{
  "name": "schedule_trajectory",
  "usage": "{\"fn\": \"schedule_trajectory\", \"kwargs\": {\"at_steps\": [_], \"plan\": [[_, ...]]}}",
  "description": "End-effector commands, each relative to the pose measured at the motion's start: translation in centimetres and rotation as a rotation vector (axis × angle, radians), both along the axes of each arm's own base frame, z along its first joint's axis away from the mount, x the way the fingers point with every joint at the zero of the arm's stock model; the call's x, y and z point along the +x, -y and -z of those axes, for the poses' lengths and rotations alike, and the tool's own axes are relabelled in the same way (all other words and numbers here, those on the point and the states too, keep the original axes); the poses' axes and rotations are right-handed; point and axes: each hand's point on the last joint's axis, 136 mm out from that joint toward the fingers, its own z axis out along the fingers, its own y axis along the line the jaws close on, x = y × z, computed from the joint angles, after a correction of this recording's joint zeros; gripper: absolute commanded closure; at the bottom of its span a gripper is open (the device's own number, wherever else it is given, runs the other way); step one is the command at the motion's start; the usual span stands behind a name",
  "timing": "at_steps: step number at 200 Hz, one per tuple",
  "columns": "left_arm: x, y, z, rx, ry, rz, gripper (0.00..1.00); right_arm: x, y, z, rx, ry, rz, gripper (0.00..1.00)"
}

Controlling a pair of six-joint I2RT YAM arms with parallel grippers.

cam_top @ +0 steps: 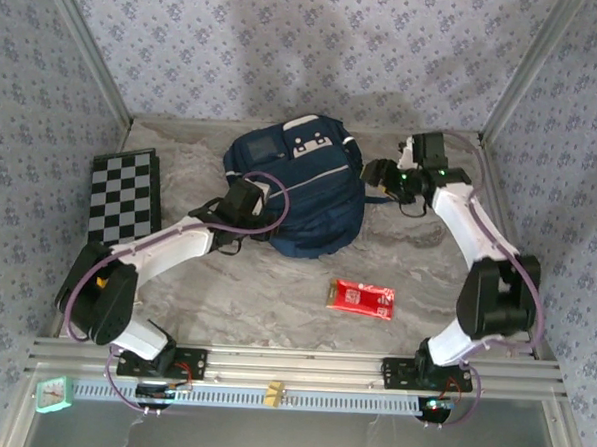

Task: Pack the student bag
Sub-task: Unzip the student bag at the top-center of the table, then move the personal item to the bottom-center of the table.

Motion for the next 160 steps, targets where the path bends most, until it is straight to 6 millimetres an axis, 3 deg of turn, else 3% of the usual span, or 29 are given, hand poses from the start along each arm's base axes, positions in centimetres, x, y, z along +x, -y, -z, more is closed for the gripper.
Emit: {"fn": "schedule_trajectory", "kwargs": {"at_steps": [1, 43, 80, 132, 160], "plan": [[-2.0, 0.2, -1.8, -0.067, -0.046, -0.072, 0.34, -4.0, 2.7, 0.2, -0.099, -0.017, 0.062, 0.25], [-6.4, 3.8, -1.2, -0.158, -0.179, -0.069, 0.32, -12.1, 6.1, 3.7, -0.195, -0.165, 0.194, 0.18], [-9.2, 7.4, -0.6, -0.223, -0.243, -0.026, 0.3, -17.8, 7.1, 8.5, -0.211, -0.312, 0.265, 0.16], [-10.9, 10.4, 0.5, -0.265, -0.337, 0.006, 0.3, -22.1, 7.2, 12.5, -0.288, -0.429, 0.29, 0.14], [-11.3, 11.4, 1.3, -0.271, -0.361, 0.011, 0.3, -22.5, 6.4, 14.4, -0.278, -0.443, 0.277, 0.13]]}}
